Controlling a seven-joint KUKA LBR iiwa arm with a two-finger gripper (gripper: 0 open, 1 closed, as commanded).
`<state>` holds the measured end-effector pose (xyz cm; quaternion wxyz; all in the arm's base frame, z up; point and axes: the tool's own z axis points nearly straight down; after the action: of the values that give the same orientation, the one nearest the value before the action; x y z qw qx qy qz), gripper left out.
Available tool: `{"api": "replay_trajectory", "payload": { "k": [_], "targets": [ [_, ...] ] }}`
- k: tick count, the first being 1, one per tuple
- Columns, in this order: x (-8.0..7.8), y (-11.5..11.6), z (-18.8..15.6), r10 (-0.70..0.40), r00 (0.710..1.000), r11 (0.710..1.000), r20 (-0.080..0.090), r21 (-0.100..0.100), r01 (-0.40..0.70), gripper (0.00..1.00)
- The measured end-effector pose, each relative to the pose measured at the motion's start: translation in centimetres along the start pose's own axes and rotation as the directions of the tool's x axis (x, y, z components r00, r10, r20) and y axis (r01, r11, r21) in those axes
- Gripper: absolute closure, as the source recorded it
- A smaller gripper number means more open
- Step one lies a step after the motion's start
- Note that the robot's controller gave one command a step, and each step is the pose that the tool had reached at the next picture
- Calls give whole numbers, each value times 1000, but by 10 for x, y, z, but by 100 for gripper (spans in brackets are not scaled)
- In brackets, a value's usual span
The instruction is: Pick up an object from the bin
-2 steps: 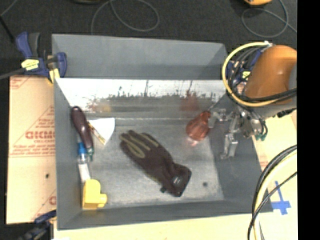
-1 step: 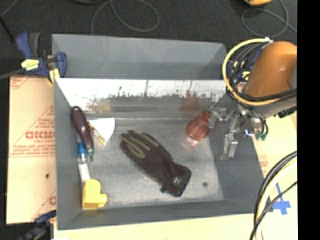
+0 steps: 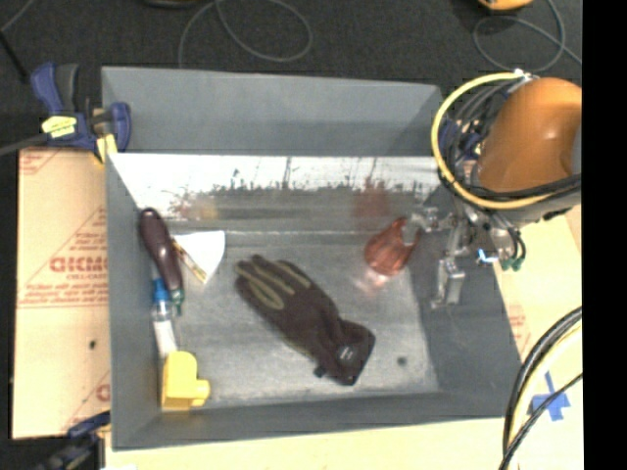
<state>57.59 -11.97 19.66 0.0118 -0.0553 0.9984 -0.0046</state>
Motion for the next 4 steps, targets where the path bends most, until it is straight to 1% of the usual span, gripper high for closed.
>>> {"api": "replay_trajectory", "payload": {
  "k": [1, 2, 3, 4],
  "targets": [
    [20, 18, 44, -140, 990, 990, -17, -11, 140, 0],
    [20, 55, 45, 110, 994, 994, -10, -4, -111, 0],
    [35, 77, 60, 122, 992, 992, -8, -6, -123, 0],
    [44, 78, 70, -133, 991, 991, -10, -7, 133, 0]
  ]
}}
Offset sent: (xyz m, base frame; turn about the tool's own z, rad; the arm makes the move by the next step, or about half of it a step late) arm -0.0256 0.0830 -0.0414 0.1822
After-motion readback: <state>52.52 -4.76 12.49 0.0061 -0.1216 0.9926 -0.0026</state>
